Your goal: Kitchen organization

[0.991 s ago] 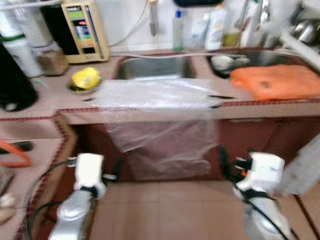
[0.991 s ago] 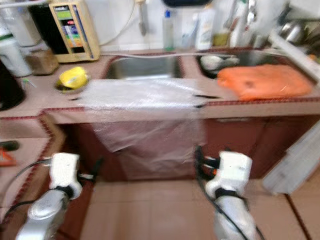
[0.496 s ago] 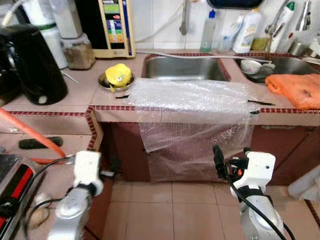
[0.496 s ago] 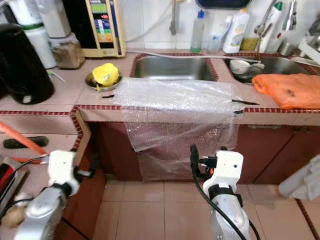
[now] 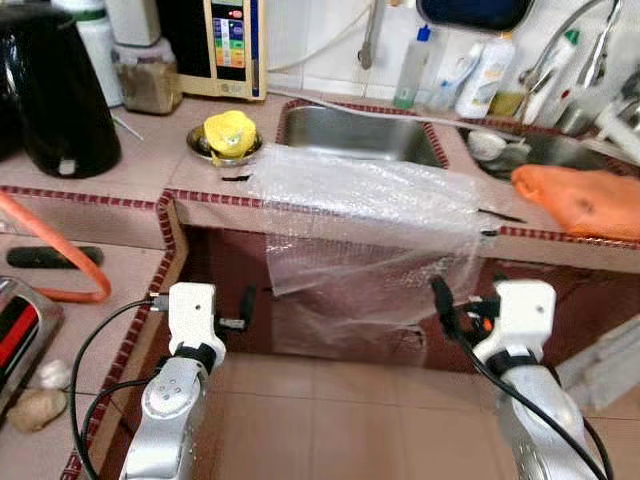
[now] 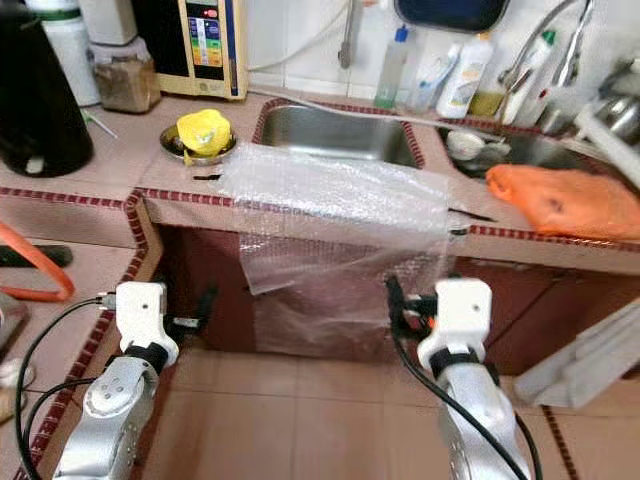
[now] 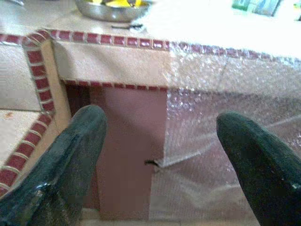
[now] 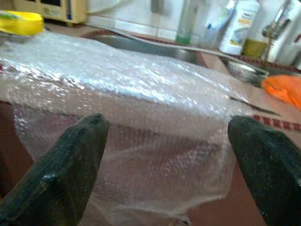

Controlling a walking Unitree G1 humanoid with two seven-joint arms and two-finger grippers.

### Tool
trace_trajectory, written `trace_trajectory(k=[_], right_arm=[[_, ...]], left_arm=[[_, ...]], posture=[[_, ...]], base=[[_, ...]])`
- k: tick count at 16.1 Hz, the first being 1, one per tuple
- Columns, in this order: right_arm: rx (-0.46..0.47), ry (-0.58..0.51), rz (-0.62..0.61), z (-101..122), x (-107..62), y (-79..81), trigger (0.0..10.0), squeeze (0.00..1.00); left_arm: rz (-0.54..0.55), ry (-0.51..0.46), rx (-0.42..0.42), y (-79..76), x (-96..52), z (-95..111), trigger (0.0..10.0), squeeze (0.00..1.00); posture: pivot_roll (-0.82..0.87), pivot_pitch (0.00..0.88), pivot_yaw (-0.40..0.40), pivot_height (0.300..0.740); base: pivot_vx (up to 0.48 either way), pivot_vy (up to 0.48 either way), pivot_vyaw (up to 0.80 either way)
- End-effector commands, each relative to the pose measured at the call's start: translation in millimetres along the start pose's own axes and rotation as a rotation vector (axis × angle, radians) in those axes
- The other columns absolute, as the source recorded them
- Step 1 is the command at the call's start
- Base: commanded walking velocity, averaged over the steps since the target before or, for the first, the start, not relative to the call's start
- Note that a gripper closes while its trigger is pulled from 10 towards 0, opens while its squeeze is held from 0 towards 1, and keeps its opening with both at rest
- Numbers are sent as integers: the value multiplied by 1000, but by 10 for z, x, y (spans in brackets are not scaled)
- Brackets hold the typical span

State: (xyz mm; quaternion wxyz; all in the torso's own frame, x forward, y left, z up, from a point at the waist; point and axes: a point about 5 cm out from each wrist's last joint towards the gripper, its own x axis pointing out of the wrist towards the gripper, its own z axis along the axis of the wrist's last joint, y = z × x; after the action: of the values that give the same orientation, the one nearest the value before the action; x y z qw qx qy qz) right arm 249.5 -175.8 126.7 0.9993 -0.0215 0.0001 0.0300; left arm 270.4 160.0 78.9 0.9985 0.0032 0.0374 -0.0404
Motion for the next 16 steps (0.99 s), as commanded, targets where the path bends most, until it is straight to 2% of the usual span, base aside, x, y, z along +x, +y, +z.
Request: trace_trajectory(k=[1,4,6,8,9,11,16], right_arm=[[-4,21,3,-37,6,-13,10000,0],[20,7,-15,-44,23,3,10000,0],[17,-28,-2,17,41,78,10000,0],[4,-61,10,90,34,118,10000,0],[8,-66,10,108,32,126,10000,0],[10,-70,12,112,23,134,10000,0],[-4,-78,-14,127,44,74,10000,0]], left_arm=[[-3,6,-2,-21,-25,-26,10000,0],[15,16,4,26,-69,-57,10000,0],[6,-18,22,48,-74,46,10000,0],[-78,-104,109,-48,-94,199,10000,0],[-86,-121,117,-75,-92,243,10000,0],[-94,-146,60,-97,-40,346,10000,0],[-101,-130,50,-75,-45,330,10000,0]], posture=[[27,0,-129,740],[34,0,-97,740],[35,0,-72,740],[41,0,-68,740],[41,0,-68,740],[43,0,-64,740],[36,0,-53,740]], base=[[0,0,0],[0,0,0],[0,0,0],[0,0,0],[0,0,0],[0,0,0],[0,0,0]])
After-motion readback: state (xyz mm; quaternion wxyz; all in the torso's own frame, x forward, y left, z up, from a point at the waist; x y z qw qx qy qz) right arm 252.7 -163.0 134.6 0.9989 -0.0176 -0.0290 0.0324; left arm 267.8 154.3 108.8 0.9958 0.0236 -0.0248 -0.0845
